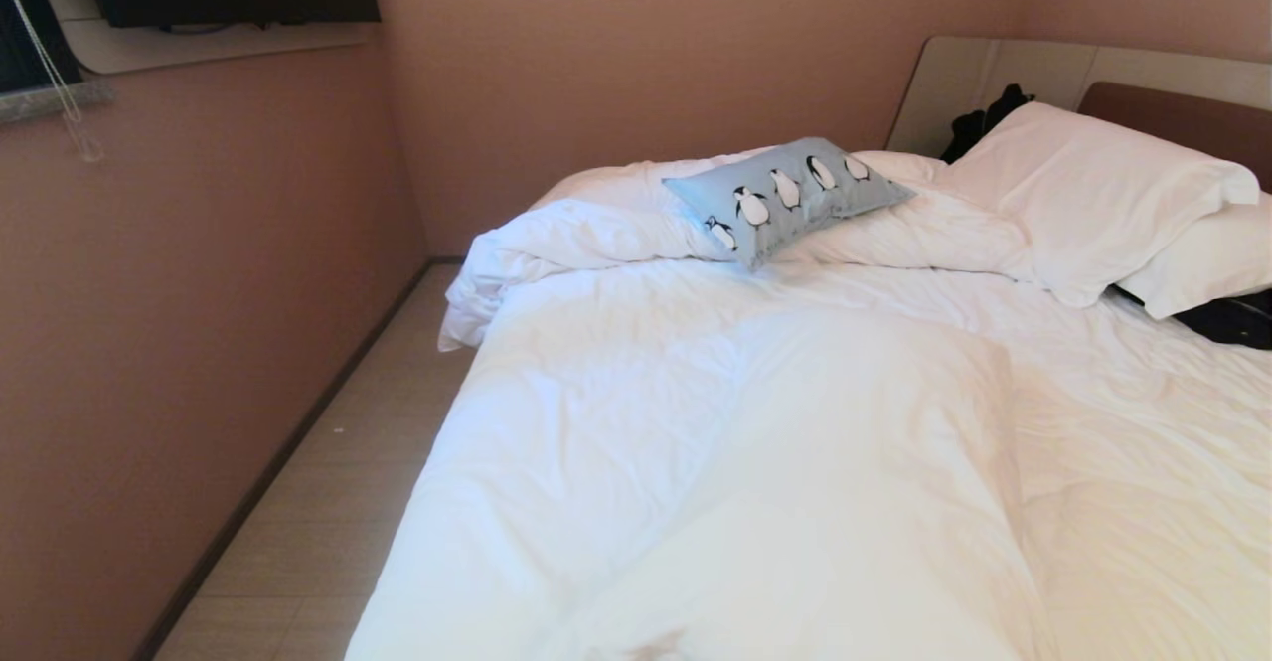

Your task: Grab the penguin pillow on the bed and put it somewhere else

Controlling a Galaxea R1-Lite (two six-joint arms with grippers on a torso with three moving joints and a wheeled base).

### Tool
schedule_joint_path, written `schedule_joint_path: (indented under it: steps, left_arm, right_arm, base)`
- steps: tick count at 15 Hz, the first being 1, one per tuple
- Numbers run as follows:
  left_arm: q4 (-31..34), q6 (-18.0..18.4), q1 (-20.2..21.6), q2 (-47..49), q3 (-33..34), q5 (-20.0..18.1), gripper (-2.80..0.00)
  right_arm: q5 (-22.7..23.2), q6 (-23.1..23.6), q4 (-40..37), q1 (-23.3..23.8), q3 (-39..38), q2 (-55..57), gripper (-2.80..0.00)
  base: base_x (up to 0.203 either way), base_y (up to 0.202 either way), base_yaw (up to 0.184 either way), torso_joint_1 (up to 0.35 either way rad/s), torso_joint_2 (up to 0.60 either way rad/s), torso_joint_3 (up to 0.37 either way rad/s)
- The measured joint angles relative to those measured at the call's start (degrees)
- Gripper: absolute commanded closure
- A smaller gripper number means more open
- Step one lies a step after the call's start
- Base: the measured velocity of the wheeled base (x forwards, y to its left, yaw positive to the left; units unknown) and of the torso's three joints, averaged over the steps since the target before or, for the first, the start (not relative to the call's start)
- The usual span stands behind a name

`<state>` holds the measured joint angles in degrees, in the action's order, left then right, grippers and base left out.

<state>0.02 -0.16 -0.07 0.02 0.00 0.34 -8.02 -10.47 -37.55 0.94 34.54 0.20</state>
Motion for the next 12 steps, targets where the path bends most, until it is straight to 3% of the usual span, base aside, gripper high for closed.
schedule_joint_path:
  steps: [12]
  left_arm:
    - [-0.02,0.02,-0.02,0.0,0.0,-0.04,0.0]
  right_arm:
    - [0.68,12.27,28.56,-0.01,-31.17,-0.27,0.0]
  base:
    - [0.0,0.0,0.0,0.0,0.0,0.0]
